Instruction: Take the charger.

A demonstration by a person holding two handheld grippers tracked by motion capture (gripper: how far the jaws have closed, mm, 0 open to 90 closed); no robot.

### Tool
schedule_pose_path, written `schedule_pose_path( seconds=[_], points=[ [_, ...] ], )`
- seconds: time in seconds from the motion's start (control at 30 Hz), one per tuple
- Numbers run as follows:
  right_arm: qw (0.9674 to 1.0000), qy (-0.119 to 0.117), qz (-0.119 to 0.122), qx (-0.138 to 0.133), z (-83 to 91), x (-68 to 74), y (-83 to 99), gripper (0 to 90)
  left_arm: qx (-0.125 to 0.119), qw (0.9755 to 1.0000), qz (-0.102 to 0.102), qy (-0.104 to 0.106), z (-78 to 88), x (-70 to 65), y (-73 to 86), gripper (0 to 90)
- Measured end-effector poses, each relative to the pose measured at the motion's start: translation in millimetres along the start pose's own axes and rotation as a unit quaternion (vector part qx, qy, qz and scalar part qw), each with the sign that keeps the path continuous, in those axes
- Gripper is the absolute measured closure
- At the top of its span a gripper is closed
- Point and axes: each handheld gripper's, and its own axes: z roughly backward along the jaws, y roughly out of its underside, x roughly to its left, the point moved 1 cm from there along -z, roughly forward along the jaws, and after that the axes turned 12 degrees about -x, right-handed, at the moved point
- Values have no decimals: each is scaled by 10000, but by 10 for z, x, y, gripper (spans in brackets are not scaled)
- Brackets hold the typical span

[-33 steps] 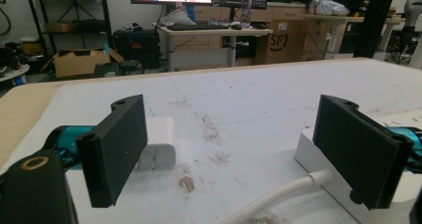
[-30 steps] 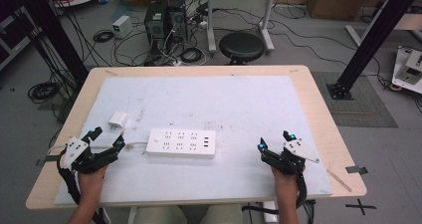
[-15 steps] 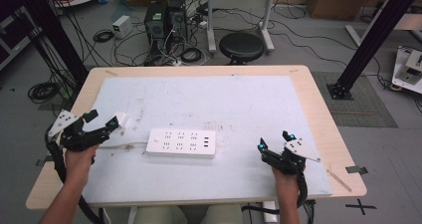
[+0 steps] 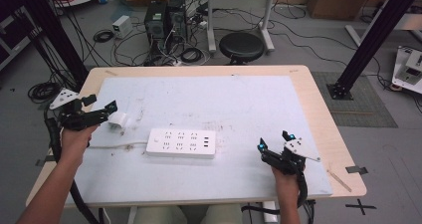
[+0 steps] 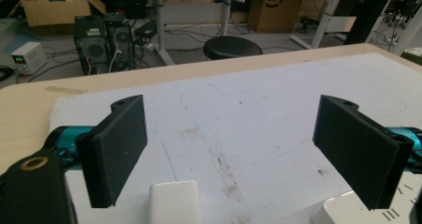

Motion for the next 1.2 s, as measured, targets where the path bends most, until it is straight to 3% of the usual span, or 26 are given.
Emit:
schedule_pose_path(
  seconds=[0.33, 0.37, 0.5, 0.53, 0.57, 0.73, 1.2],
  points=[
    [10000, 4, -4, 11, -2, 1, 1, 162, 622, 9980, -46, -50, -188, 104, 177, 139],
    [10000, 2, 4, 2, -1, 0, 0, 162, 793, 9967, -32, -145, -226, 133, 220, 139],
    [10000, -6, 2, 3, 0, -1, 0, 162, 1006, 9942, 34, -389, -292, 185, 304, 139],
    [10000, -6, 2, 3, 0, -1, 0, 162, 1006, 9942, 34, -389, -292, 185, 304, 139],
    [10000, -5, -11, 5, 0, 0, 0, 162, 1144, 9924, 55, -458, -320, 204, 347, 139],
    [10000, -5, -7, 14, -1, 0, 0, 162, 1354, 9889, 102, -611, -373, 243, 436, 139],
    [10000, -18, 10, 2, -4, -3, 0, 162, 1930, 9791, 144, -625, -510, 266, 633, 145]
  ],
)
